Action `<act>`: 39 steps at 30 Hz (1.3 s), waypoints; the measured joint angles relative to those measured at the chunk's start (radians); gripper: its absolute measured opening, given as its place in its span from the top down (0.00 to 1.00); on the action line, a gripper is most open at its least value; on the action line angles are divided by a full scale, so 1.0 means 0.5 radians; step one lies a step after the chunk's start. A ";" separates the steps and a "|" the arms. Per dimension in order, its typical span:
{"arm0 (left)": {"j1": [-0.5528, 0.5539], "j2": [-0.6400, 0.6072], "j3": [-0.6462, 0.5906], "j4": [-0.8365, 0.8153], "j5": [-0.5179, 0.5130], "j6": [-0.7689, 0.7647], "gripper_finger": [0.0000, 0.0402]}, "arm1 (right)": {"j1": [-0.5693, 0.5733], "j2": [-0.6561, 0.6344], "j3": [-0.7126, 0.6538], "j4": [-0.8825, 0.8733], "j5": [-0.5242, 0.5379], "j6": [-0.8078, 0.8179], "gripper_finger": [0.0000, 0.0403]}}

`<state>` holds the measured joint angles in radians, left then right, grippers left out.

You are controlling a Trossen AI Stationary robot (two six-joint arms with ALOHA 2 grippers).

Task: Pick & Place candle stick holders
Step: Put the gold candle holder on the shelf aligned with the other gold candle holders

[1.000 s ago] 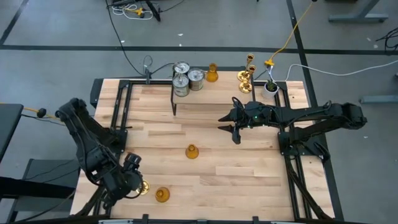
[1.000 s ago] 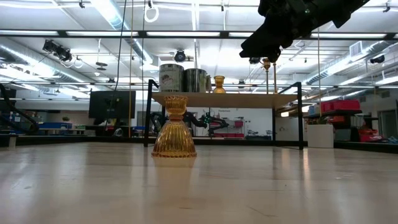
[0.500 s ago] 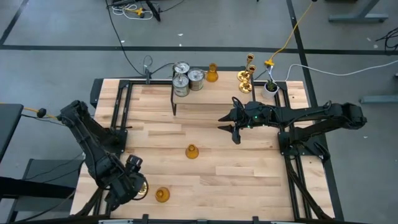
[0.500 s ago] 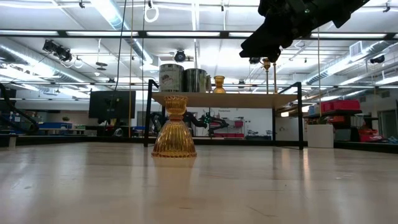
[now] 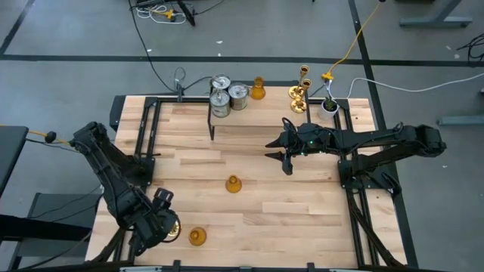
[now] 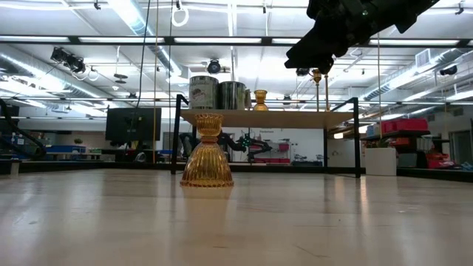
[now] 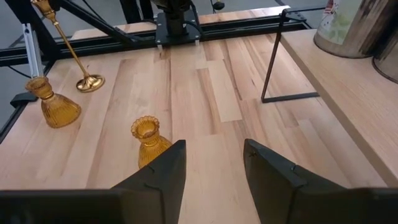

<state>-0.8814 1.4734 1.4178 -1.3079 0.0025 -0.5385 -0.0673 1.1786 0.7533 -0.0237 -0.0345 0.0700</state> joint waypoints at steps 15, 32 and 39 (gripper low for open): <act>0.000 0.000 0.000 0.000 0.021 0.001 0.45 | 0.000 0.000 0.000 0.000 0.001 0.000 0.59; 0.001 -0.001 0.000 0.000 0.024 0.000 0.58 | 0.000 0.000 0.000 0.000 0.111 -0.001 0.59; 0.000 -0.001 0.000 0.000 0.023 0.001 0.58 | -0.001 0.000 0.000 0.000 0.110 -0.001 0.59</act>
<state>-0.8812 1.4729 1.4178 -1.3081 0.0142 -0.5379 -0.0677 1.1786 0.7532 -0.0238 0.0204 0.0696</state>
